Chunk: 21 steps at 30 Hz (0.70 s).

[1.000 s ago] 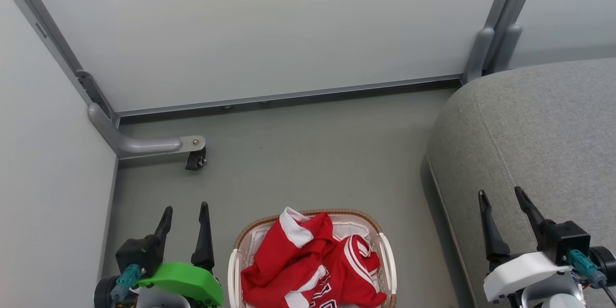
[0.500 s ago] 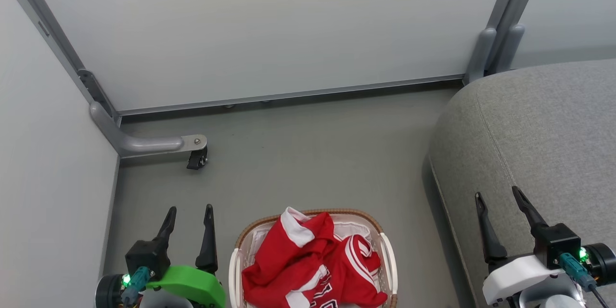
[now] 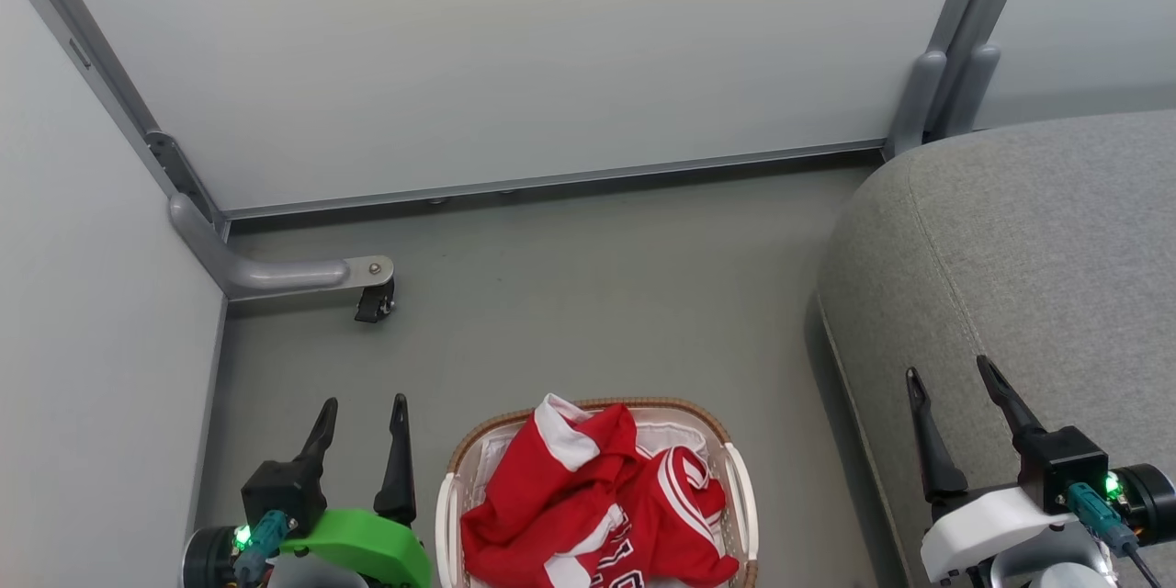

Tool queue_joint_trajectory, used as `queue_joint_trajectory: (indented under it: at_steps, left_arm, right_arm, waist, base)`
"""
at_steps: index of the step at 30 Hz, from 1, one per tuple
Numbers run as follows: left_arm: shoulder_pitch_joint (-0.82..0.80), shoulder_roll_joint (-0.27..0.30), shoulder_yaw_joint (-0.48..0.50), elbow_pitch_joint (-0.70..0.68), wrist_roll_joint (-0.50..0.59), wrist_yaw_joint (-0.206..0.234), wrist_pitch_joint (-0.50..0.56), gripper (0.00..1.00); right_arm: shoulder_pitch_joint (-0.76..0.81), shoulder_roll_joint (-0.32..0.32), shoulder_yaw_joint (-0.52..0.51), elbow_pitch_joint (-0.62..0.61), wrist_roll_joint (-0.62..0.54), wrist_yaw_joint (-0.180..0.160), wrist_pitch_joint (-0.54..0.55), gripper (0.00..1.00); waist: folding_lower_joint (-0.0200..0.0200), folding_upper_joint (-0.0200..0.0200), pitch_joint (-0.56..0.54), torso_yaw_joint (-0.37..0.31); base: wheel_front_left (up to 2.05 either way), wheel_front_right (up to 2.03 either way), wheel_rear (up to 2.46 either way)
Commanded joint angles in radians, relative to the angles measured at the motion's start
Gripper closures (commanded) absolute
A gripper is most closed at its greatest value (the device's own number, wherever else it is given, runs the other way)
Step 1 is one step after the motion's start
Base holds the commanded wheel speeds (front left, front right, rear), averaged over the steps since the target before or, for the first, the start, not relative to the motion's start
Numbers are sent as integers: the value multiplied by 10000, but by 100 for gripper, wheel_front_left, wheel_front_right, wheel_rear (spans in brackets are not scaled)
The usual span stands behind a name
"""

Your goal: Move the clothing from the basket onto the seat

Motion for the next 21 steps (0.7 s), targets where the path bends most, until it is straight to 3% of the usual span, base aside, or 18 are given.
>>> queue_joint_trajectory:
  at_steps: [1,9,15,21]
  left_arm:
    - [-155,66,-4,-4,58,-14,-7,0]
    - [-467,63,-98,51,243,-49,-7,0]
    - [-1350,61,-586,408,487,-215,-4,0]
    - [-2822,69,-1351,1953,582,-393,-4,0]
  right_arm:
    - [83,-60,-15,-18,59,-3,-49,0]
    - [-221,-58,151,-167,81,-3,-48,0]
    - [-820,-59,418,-351,132,-3,-38,0]
    - [-1547,-51,516,-507,356,-5,-37,0]
  waist:
    - [0,-1,6,-1]
    - [0,-1,454,-178]
    - [0,-1,1573,-669]
    - [0,-1,3058,-1233]
  base:
    - [0,0,0]
    - [0,0,0]
    - [0,0,0]
    - [0,0,0]
